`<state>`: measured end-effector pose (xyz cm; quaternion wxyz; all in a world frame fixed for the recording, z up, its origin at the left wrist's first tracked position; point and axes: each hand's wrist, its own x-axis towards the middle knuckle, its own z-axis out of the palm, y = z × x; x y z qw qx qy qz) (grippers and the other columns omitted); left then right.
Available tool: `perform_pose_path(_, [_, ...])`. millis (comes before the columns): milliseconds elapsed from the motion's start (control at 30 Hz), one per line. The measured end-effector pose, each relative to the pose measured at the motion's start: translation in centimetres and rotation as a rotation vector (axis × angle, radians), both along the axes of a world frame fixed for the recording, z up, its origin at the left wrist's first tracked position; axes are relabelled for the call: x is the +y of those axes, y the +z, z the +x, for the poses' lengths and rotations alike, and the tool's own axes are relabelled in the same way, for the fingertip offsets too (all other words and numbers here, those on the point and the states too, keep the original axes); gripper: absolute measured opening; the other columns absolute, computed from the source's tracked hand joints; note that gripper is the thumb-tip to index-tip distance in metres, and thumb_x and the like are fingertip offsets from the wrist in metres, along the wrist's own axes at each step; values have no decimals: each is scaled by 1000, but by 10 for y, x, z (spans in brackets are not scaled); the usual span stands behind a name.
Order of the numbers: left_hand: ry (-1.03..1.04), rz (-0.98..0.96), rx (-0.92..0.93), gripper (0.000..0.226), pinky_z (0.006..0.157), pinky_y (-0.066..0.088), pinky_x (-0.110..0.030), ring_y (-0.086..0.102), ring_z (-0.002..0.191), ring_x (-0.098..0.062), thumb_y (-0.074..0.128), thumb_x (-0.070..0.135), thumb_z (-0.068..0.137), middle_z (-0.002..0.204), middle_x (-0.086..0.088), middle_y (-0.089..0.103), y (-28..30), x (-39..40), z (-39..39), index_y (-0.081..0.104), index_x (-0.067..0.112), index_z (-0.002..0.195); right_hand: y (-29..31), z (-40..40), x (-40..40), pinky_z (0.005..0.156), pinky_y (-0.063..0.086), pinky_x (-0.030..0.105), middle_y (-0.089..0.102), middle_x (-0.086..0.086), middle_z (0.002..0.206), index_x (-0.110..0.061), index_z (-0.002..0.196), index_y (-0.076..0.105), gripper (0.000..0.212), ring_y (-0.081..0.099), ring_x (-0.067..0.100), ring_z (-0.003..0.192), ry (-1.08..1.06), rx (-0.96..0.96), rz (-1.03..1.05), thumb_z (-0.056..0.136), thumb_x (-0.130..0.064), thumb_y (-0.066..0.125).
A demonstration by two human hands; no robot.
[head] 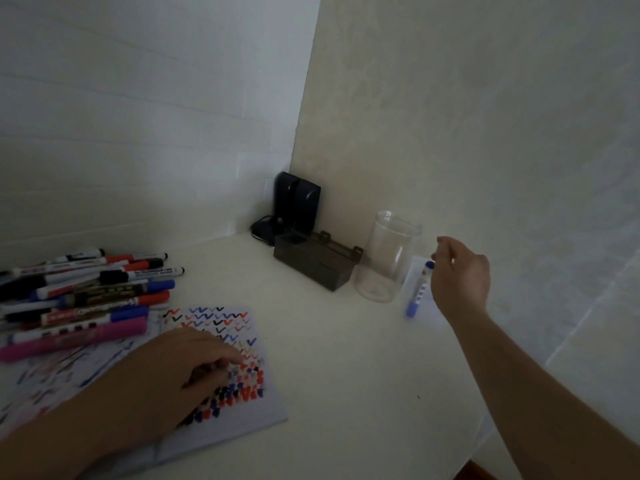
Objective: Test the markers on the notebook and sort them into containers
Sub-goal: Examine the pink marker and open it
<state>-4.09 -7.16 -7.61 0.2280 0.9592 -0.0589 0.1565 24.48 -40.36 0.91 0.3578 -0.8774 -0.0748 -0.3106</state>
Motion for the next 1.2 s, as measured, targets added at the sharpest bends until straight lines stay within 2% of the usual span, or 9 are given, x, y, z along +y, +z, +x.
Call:
perform_pose_path(133, [99, -12, -83, 22, 79, 50, -10, 58, 97, 17, 67, 30, 97, 97, 40, 63, 14, 19, -6, 73, 48, 108, -9, -64, 68, 88, 51, 47, 68, -6, 105, -26, 108, 72, 23, 58, 21, 99, 251, -232, -6, 99, -19, 52])
perform_pose_path(233, [221, 109, -173, 17, 77, 45, -14, 57, 84, 8, 63, 31, 90, 88, 33, 59, 24, 52, -16, 77, 37, 98, -20, -118, 132, 76, 49, 23, 64, -15, 93, -28, 109, 71, 23, 60, 8, 84, 699, -72, -86, 96, -11, 63])
perform_pose_path(333, [418, 119, -113, 12, 77, 49, -32, 61, 83, -11, 62, 38, 73, 84, 19, 66, 37, 88, -34, 69, 39, 83, -30, -155, 186, 73, 43, 18, 62, -21, 94, -42, 117, 66, 26, 58, 3, 83, 1003, 146, -408, 97, -26, 63])
perform_pose_path(500, [524, 128, 206, 29, 75, 50, -29, 58, 86, -8, 58, 61, 67, 92, 17, 59, 40, 114, -53, 63, 41, 86, -60, -169, 227, 79, 52, 25, 64, -16, 90, -46, 120, 64, 22, 61, 0, 83, 979, 342, -504, 99, -45, 58])
perform_pose_path(700, [475, 309, 246, 36, 80, 51, -34, 54, 90, -4, 60, 73, 78, 94, 19, 54, 42, 112, -53, 66, 42, 95, -72, -165, 218, 64, 46, 12, 68, -17, 76, -46, 102, 68, 17, 65, -1, 72, 1099, 317, -254, 98, -30, 65])
perform_pose_path(900, [287, 345, -107, 20, 70, 42, -28, 53, 83, -2, 62, 55, 88, 90, 23, 56, 49, 69, -40, 63, 39, 101, -62, -178, 213, 83, 45, 33, 61, -9, 117, -30, 135, 61, 47, 50, 15, 102, 1057, -275, -403, 96, -55, 52])
perform_pose_path(1067, [216, 232, -501, 33, 91, 47, -35, 61, 106, -19, 80, 35, 84, 115, 2, 66, 34, 41, -25, 70, 22, 113, -55, -185, 216, 73, 43, 32, 66, -13, 97, -45, 136, 50, 39, 51, 10, 89, 1133, -6, -419, 98, -48, 57])
perform_pose_path(1133, [382, -69, -517, 52, 94, 48, -30, 56, 113, -13, 86, 36, 78, 122, 5, 55, 31, 29, -25, 53, 33, 119, -48, -185, 210, 78, 50, 18, 70, -17, 97, -47, 123, 60, 30, 62, 3, 92, 1185, 244, -175, 96, -35, 66])
perform_pose_path(1200, [397, -433, -398, 45, 85, 53, -25, 60, 105, -10, 80, 39, 86, 115, 9, 57, 32, 19, -24, 44, 40, 113, -42, -185, 206, 86, 58, 25, 74, -10, 99, -37, 106, 69, 23, 71, 6, 95, 1242, 485, 161, 93, -18, 72])
